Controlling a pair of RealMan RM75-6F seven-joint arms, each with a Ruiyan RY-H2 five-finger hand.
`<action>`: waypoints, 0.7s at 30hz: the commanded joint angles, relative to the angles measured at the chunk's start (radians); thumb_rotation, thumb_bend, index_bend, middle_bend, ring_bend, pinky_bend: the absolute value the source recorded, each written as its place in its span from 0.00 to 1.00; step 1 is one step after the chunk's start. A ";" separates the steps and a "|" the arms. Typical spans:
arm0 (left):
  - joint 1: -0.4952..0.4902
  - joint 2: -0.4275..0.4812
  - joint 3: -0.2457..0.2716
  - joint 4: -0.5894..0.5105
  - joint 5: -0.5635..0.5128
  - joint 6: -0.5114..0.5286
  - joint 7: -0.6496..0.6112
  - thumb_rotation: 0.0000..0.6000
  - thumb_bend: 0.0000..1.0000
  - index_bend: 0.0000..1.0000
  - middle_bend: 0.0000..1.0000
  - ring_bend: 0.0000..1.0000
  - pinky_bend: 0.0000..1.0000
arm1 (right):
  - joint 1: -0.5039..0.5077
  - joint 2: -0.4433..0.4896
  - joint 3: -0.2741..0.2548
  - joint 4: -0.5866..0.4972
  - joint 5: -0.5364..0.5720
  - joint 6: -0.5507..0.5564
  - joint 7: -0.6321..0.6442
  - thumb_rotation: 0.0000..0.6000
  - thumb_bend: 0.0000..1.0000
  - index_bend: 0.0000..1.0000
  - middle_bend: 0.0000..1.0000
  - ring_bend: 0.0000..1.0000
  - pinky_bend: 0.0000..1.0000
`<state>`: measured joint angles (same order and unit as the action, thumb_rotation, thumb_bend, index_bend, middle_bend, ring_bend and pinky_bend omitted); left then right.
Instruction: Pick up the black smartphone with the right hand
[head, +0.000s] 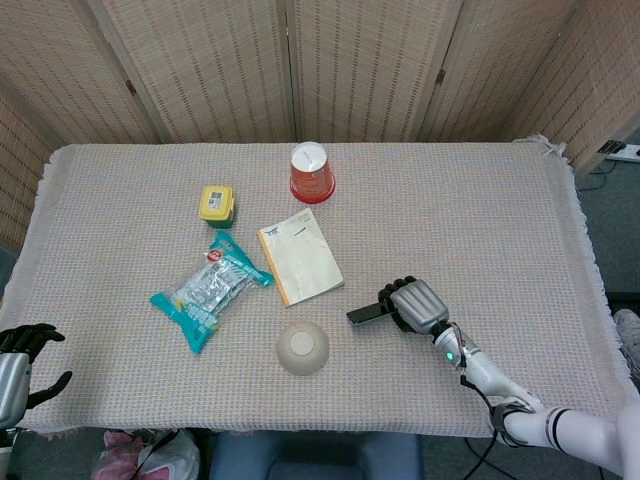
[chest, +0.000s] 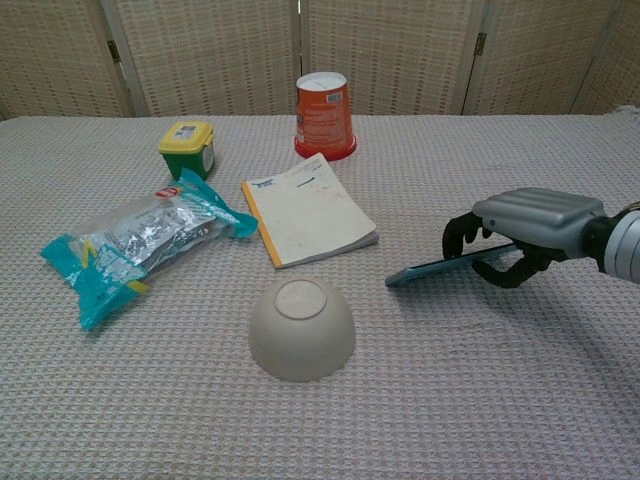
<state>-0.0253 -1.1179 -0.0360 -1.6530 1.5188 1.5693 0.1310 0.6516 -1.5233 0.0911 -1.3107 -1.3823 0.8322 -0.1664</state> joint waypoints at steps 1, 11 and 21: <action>0.000 0.002 0.000 -0.001 -0.001 -0.001 0.001 1.00 0.20 0.40 0.33 0.27 0.26 | 0.011 0.003 0.012 -0.005 0.010 -0.002 -0.001 1.00 0.52 0.37 0.43 0.29 0.29; 0.002 0.008 0.002 -0.006 -0.003 -0.003 0.002 1.00 0.20 0.41 0.33 0.27 0.26 | 0.069 -0.029 0.054 0.042 0.083 -0.040 -0.069 1.00 0.50 0.35 0.38 0.29 0.29; 0.006 0.016 -0.002 -0.006 0.000 0.007 -0.006 1.00 0.20 0.41 0.33 0.27 0.26 | 0.045 -0.008 0.065 0.026 0.094 0.088 -0.176 1.00 0.46 0.01 0.14 0.15 0.22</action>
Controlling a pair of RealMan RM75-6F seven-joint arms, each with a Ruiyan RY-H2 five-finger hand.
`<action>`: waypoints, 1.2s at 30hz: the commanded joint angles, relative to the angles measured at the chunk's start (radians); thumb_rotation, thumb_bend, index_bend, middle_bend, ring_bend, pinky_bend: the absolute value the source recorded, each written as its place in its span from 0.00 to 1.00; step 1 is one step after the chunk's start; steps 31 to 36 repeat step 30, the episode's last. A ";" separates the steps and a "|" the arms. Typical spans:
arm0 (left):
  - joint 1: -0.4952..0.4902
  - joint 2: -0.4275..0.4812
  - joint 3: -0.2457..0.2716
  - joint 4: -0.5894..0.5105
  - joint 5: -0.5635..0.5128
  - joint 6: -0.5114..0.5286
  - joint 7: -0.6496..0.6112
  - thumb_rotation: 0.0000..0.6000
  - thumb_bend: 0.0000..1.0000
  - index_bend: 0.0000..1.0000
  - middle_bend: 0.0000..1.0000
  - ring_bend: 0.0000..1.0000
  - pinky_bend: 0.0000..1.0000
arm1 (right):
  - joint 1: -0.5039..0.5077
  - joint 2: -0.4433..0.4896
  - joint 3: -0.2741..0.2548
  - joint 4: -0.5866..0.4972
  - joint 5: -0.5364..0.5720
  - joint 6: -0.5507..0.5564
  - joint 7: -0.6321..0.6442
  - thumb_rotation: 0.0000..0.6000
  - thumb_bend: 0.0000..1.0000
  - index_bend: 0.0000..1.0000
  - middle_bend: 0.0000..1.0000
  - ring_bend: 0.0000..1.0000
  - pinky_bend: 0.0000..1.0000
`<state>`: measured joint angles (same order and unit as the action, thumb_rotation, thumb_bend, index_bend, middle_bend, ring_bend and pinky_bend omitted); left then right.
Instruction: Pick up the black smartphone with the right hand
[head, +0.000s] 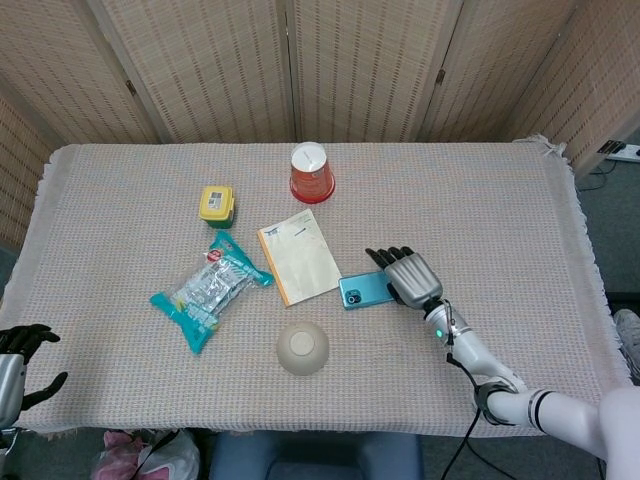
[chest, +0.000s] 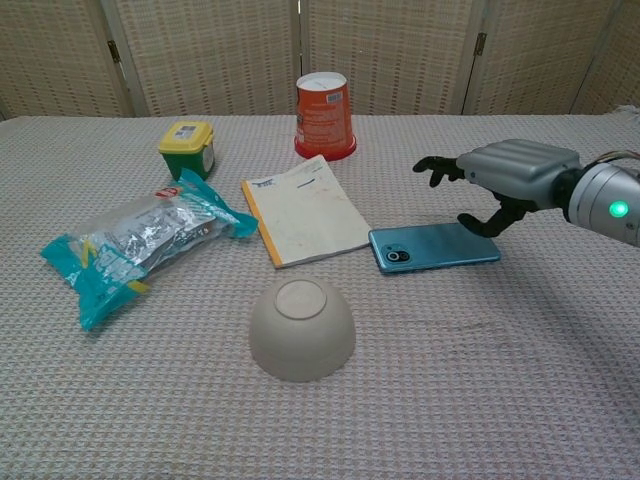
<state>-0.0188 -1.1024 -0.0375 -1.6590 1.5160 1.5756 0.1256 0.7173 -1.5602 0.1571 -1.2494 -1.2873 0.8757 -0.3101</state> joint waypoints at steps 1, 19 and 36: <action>-0.001 0.000 -0.001 -0.001 0.005 0.002 -0.001 1.00 0.20 0.41 0.33 0.27 0.26 | -0.030 0.044 -0.005 -0.054 -0.004 0.063 -0.044 1.00 0.46 0.01 0.14 0.15 0.22; -0.038 -0.045 -0.018 -0.006 0.046 -0.001 0.038 1.00 0.20 0.41 0.33 0.27 0.26 | -0.394 0.366 -0.172 -0.333 -0.205 0.564 -0.017 1.00 0.21 0.07 0.22 0.15 0.22; -0.062 -0.071 -0.005 -0.042 0.053 -0.044 0.120 1.00 0.20 0.41 0.33 0.27 0.26 | -0.595 0.366 -0.229 -0.301 -0.239 0.756 0.135 1.00 0.16 0.09 0.23 0.15 0.22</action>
